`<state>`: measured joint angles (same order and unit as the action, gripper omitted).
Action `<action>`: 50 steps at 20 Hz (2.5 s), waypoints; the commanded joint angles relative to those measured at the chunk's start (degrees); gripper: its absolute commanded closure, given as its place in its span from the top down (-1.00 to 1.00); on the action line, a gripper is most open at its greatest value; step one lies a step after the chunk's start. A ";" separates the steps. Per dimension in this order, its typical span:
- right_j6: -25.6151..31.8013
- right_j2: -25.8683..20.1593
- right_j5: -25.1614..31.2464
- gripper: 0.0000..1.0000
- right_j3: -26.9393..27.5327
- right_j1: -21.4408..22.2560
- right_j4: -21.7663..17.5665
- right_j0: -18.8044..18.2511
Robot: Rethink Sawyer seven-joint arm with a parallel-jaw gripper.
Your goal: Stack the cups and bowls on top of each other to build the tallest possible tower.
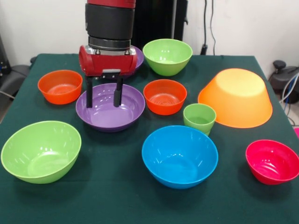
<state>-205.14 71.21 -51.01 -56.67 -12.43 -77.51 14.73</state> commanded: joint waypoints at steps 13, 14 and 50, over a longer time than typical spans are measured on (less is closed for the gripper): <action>4.43 -9.10 -2.84 1.00 1.27 -1.69 -4.42 -6.03; 3.79 -8.96 -2.80 1.00 1.32 -1.89 -4.66 -6.49; 0.79 -13.02 0.03 1.00 1.30 -3.79 -2.86 -5.15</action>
<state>-205.14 68.94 -51.01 -57.85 -13.64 -81.81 8.81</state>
